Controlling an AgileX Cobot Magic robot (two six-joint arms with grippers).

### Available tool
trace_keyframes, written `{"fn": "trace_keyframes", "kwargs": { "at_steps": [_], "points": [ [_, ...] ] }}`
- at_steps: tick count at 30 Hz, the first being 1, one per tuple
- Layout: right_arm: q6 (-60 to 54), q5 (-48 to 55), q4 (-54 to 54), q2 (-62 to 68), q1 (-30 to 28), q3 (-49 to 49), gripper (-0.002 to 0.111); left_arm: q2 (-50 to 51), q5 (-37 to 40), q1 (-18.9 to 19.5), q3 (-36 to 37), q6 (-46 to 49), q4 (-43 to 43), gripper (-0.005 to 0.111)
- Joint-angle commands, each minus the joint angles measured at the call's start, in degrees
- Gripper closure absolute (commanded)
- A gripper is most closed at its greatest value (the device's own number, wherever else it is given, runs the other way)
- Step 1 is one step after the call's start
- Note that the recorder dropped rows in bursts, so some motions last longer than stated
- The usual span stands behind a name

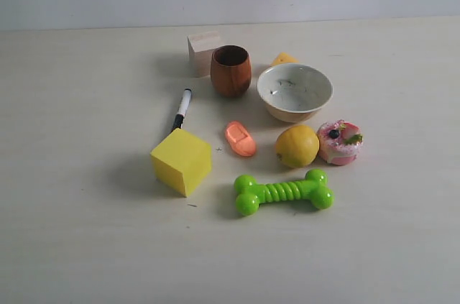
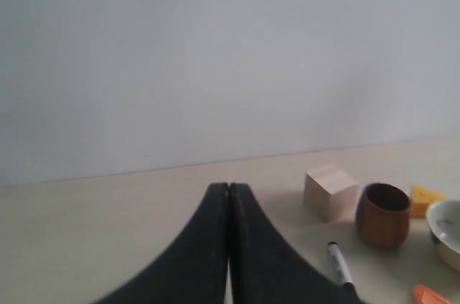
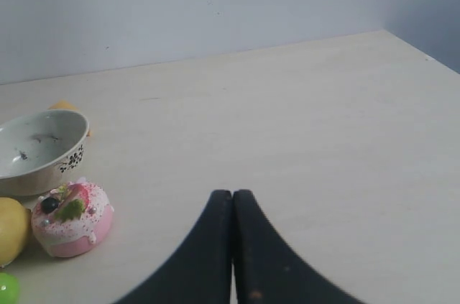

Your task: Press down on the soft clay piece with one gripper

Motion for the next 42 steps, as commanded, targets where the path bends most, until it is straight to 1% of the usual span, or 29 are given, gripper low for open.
{"fn": "trace_keyframes", "kwargs": {
  "at_steps": [1, 4, 7, 12, 19, 21, 28, 34, 40, 42],
  "points": [
    [-0.1, -0.4, 0.1, -0.3, 0.0, 0.3, 0.108, -7.4, -3.1, 9.0, 7.5, -0.7, -2.2, 0.107],
    [-0.1, -0.4, 0.1, -0.3, 0.0, 0.3, 0.108, -11.2, -3.1, 13.0, 12.1, -0.7, -2.8, 0.107],
    [-0.1, -0.4, 0.1, -0.3, 0.0, 0.3, 0.108, -14.3, -3.1, 15.1, 16.1, -1.1, -4.6, 0.107],
    [-0.1, -0.4, 0.1, -0.3, 0.0, 0.3, 0.108, -19.4, -3.1, 15.3, 22.4, -2.3, -8.2, 0.107],
    [-0.1, -0.4, 0.1, -0.3, 0.0, 0.3, 0.108, -26.5, -3.6, 15.3, 31.3, -2.3, -8.2, 0.107],
    [-0.1, -0.4, 0.1, -0.3, 0.0, 0.3, 0.108, -28.1, -5.0, 15.3, 31.3, -2.3, -8.2, 0.107],
    [-0.1, -0.4, 0.1, -0.3, 0.0, 0.3, 0.108, -29.3, -4.1, 15.3, 31.3, -2.3, -8.2, 0.107],
    [-0.1, -0.4, 0.1, -0.3, 0.0, 0.3, 0.108, -29.3, -0.9, 15.3, 31.3, -2.3, -8.6, 0.107],
    [-0.1, -0.4, 0.1, -0.3, 0.0, 0.3, 0.108, -29.3, -0.7, 15.3, 31.3, -2.3, -8.8, 0.107],
    [-0.1, -0.4, 0.1, -0.3, 0.0, 0.3, 0.108, -29.3, 0.7, 15.3, 31.3, -1.9, -8.8, 0.107]
  ]
}}
